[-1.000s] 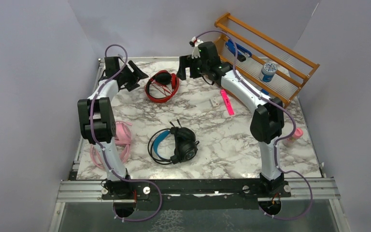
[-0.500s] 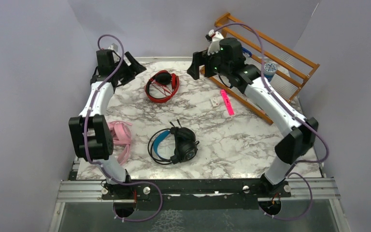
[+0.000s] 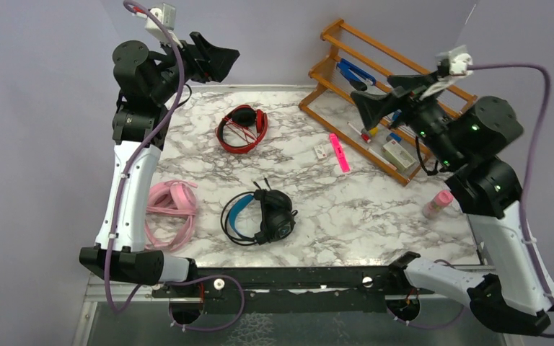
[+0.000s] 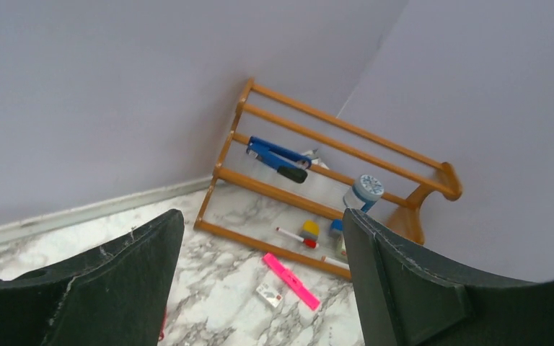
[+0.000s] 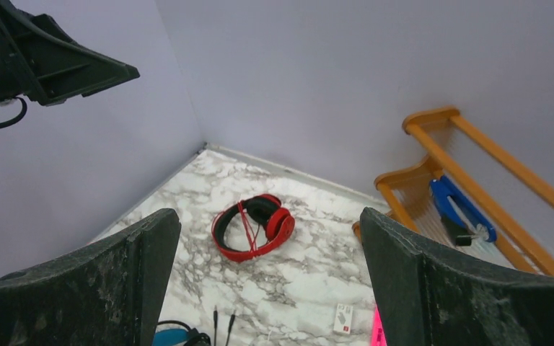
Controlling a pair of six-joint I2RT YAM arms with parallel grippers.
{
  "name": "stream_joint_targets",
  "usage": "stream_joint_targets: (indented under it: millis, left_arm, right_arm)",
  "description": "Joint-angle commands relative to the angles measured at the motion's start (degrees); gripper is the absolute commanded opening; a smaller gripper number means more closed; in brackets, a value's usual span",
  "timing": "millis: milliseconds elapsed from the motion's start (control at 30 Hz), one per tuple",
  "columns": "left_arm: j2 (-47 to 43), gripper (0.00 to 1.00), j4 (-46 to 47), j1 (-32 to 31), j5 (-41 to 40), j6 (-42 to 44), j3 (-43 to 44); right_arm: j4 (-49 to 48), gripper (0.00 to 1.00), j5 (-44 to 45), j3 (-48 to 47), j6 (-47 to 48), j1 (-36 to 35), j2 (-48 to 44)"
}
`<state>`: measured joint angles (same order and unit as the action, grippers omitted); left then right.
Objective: Wrap the headphones
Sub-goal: Reset both arms
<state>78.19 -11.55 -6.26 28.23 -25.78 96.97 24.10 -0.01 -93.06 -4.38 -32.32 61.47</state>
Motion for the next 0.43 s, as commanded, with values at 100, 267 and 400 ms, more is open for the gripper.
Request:
stream_joint_targets:
  millis: [100, 267, 400]
  left_arm:
    - [-2.4, 0.84, 0.1, -2.8, 2.4, 1.4, 7.7]
    - [-5.4, 0.85, 2.9, -4.6, -1.5, 0.8, 5.4]
    - [-6.4, 0.86, 4.2, -4.8, -2.6, 0.3, 2.7]
  right_arm:
    - [-0.9, 1.0, 2.5, 2.1, 2.4, -0.3, -7.4]
    - [-1.0, 1.0, 2.8, 2.6, 2.2, -0.3, -9.5]
    - [-0.6, 1.0, 2.4, 3.5, 3.4, -0.3, -10.4]
